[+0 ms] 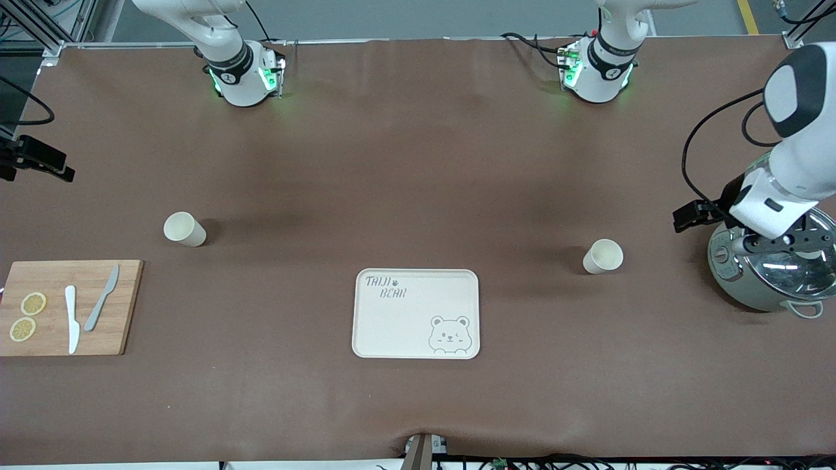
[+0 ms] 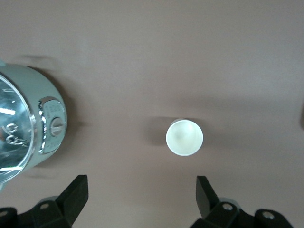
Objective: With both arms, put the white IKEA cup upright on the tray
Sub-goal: 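Move the left gripper down to the white cup beside the steel pot, then close the left gripper on the cup while the right gripper reaches the other cup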
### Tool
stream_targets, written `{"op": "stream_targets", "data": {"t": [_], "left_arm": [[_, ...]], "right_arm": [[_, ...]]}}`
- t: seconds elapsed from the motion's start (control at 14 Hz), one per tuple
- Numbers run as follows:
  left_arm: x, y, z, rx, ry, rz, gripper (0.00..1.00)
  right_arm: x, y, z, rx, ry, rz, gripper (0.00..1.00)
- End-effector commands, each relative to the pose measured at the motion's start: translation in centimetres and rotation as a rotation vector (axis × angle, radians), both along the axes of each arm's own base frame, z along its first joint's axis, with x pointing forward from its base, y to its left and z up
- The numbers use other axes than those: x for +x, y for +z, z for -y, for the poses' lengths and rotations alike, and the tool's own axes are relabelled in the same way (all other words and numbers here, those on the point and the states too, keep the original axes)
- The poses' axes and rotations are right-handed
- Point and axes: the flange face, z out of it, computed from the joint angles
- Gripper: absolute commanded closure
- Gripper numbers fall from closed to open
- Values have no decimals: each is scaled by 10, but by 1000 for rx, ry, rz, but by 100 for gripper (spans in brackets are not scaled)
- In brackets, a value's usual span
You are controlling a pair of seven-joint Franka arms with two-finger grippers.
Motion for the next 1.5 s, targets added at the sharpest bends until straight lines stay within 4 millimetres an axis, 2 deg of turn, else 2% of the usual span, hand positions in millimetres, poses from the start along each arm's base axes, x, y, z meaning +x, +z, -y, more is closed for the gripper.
{"op": "stream_targets", "data": {"t": [0.0, 0.14, 0.43, 0.71, 0.79, 0.93, 1.07, 1.14, 1.21, 1.29, 1.43], "left_arm": [[4, -32, 0, 11, -26, 2, 0], [11, -56, 8, 7, -39, -7, 0], [13, -103, 8, 4, -40, -80, 0], [15, -133, 16, -4, -53, -99, 0], [15, -141, 15, -5, -52, -109, 0], [18, -153, 16, -8, -52, -107, 0], [17, -161, 17, -9, -54, -100, 0], [17, -170, 19, -12, -56, -108, 0], [17, -178, 19, -13, -55, -114, 0], [18, -185, 19, -15, -55, -110, 0], [21, -197, 18, -18, -55, -105, 0]], "right_arm": [[-4, 2, 2, 19, 7, 1, 0], [-5, 3, 3, 18, 6, 3, 0], [-3, 5, 3, 17, 6, 12, 0], [3, 5, 4, 13, 6, 25, 0], [11, -4, 1, 7, 15, 19, 0], [14, 0, -4, 7, 24, 27, 0], [24, -22, -3, 9, 15, -8, 0], [24, -23, 0, 9, 12, -10, 0], [28, -36, 1, 10, 12, -36, 0], [38, -60, 0, 9, 12, -83, 0], [41, -68, 2, 9, 7, -97, 0]]}}
